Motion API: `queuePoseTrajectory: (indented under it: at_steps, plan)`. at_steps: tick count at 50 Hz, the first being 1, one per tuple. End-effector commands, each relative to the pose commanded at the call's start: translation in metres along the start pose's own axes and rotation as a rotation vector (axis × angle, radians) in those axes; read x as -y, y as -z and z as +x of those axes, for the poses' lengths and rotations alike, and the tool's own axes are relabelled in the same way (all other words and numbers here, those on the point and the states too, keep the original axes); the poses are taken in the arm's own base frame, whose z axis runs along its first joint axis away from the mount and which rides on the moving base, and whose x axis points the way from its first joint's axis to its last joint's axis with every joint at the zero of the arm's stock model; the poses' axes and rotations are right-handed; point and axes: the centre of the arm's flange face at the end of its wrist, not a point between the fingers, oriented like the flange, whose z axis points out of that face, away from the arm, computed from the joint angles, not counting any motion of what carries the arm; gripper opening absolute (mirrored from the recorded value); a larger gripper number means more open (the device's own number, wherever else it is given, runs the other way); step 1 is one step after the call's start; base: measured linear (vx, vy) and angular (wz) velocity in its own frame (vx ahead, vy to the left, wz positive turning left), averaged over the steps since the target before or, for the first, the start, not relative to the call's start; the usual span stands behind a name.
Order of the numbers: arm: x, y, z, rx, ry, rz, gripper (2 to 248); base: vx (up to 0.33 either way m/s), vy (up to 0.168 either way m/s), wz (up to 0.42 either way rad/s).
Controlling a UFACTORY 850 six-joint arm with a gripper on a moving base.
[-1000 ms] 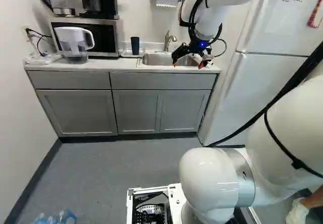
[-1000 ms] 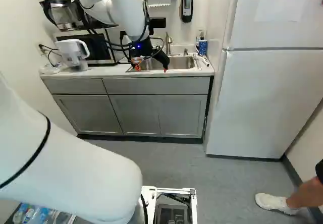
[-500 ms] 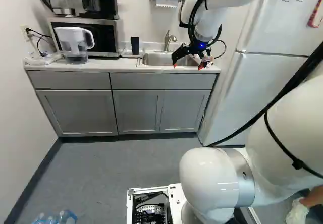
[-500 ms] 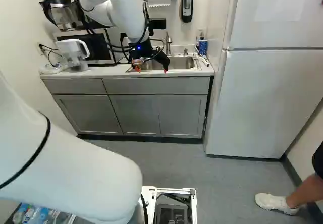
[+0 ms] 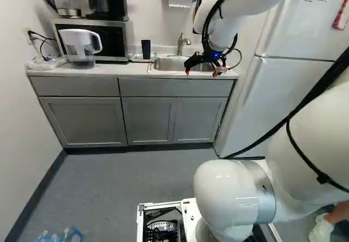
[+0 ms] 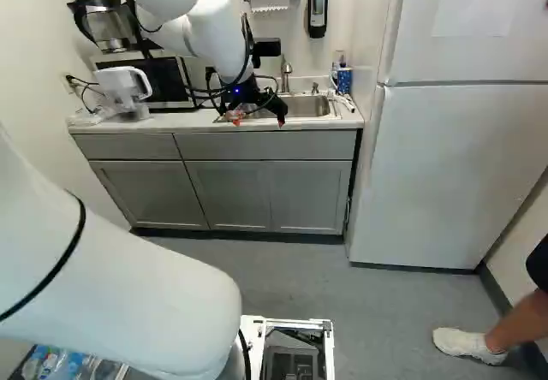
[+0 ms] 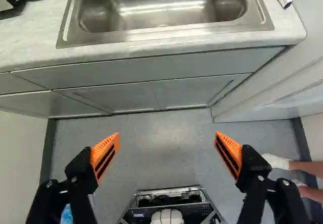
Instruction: Rinse the cup and place it in the tray
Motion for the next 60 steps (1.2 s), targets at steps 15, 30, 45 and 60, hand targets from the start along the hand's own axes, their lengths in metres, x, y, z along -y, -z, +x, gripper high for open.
queuePoseTrajectory:
  at_steps: [15, 30, 45, 60]
  plan:
    - [0.002, -0.016, -0.015, -0.046, 0.006, -0.002, 247, 0.0, 0.0, 0.0]
    - [0.004, -0.035, -0.034, -0.103, 0.014, -0.003, 247, 0.0, 0.0, 0.0]
    - [0.007, -0.055, -0.059, -0.172, 0.023, -0.003, 247, 0.0, 0.0, 0.0]
    - [0.011, -0.075, -0.091, -0.254, 0.035, 0.002, 247, 0.0, 0.0, 0.0]
